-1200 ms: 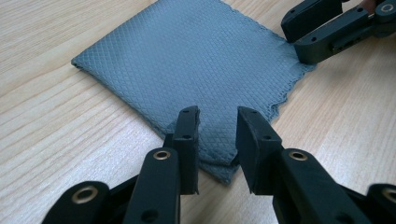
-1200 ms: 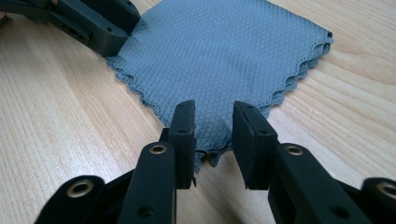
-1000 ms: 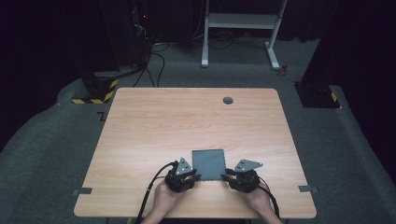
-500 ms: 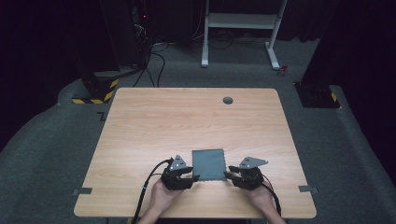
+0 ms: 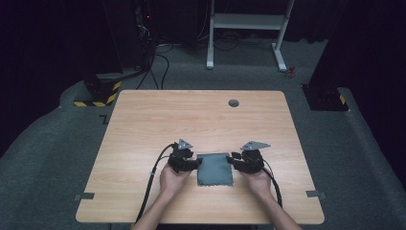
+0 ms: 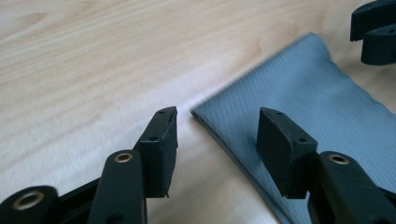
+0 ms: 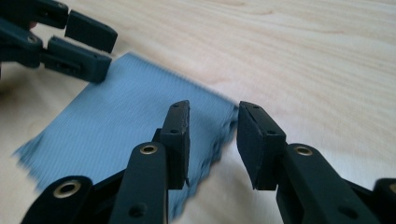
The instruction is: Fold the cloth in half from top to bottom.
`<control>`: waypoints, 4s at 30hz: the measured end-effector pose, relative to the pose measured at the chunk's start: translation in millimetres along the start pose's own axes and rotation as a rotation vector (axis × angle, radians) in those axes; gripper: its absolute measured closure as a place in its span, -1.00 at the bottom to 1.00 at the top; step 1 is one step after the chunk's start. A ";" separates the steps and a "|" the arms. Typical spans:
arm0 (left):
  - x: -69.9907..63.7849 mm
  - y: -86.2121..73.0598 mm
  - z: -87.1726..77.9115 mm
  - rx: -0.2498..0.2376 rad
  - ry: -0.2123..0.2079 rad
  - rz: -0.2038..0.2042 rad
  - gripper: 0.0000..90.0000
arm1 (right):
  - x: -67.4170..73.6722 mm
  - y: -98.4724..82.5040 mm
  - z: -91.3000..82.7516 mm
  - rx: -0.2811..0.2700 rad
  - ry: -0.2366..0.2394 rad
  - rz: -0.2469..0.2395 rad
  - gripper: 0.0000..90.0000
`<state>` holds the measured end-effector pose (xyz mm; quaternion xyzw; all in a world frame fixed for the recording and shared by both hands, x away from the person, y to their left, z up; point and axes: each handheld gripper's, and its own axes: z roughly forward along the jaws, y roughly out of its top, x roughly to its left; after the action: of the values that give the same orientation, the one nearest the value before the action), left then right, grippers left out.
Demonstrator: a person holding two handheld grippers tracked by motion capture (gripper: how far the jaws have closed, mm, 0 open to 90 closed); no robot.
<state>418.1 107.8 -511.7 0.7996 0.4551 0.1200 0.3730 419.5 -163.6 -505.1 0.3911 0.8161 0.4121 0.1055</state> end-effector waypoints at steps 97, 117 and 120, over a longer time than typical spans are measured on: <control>31.4 -78.3 -73.6 -0.186 0.073 -0.049 0.01 | -20.8 -50.6 -60.9 -0.041 -0.111 0.029 0.35; 33.6 -88.0 -74.2 -0.080 0.213 0.006 -0.11 | -26.0 -76.4 -71.3 0.027 -0.225 -0.022 0.18; 34.6 -87.2 -73.6 -0.077 0.211 0.007 -0.16 | -24.7 -77.5 -70.5 0.033 -0.218 -0.026 0.03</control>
<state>342.7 198.7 -527.4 0.7693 0.4839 0.2222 0.3529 358.5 -250.6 -522.3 0.4246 0.8116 0.3522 0.1924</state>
